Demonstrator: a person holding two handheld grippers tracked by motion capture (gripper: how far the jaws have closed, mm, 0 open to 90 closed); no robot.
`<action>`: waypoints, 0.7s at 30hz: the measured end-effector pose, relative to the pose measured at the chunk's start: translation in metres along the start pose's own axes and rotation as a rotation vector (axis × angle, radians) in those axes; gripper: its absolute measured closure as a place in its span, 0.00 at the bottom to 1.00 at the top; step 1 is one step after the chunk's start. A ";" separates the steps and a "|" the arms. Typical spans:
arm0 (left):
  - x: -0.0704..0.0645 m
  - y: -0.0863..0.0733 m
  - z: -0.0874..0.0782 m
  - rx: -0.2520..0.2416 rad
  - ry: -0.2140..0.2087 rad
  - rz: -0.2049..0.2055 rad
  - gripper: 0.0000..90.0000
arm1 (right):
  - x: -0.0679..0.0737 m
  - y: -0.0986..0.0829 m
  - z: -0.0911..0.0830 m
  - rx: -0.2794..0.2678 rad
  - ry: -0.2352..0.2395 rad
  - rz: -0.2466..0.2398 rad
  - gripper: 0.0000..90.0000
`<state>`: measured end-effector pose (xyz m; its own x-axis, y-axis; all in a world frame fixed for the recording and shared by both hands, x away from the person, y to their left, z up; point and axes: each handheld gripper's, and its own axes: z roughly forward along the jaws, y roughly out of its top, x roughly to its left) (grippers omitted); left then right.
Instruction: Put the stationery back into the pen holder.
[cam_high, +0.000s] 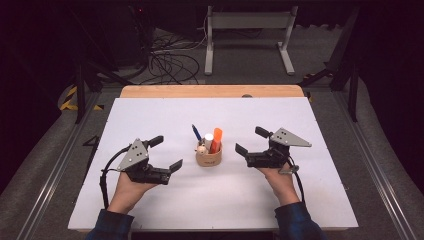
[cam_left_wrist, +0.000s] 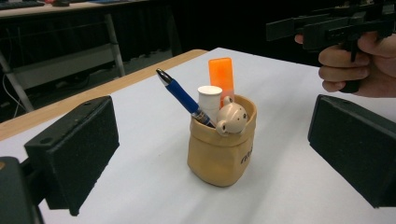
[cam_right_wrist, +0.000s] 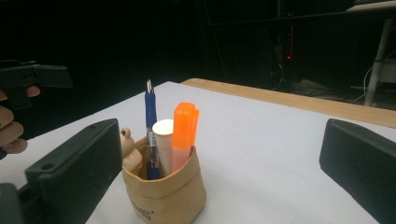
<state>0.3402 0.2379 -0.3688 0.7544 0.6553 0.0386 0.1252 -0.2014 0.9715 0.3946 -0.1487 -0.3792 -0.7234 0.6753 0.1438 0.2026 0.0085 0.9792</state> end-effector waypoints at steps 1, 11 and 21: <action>0.000 0.000 -0.001 -0.002 0.000 -0.001 0.03 | 0.000 0.000 -0.001 -0.002 -0.001 0.000 0.00; 0.005 0.000 -0.008 -0.009 0.016 -0.008 0.03 | -0.005 -0.003 -0.016 0.003 -0.025 -0.014 0.00; 0.007 0.000 -0.010 -0.013 0.017 -0.010 0.03 | -0.013 -0.008 -0.034 -0.009 -0.070 -0.005 0.00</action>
<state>0.3391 0.2493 -0.3663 0.7418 0.6698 0.0328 0.1245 -0.1856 0.9747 0.3801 -0.1830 -0.3837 -0.6761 0.7255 0.1287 0.1930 0.0058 0.9812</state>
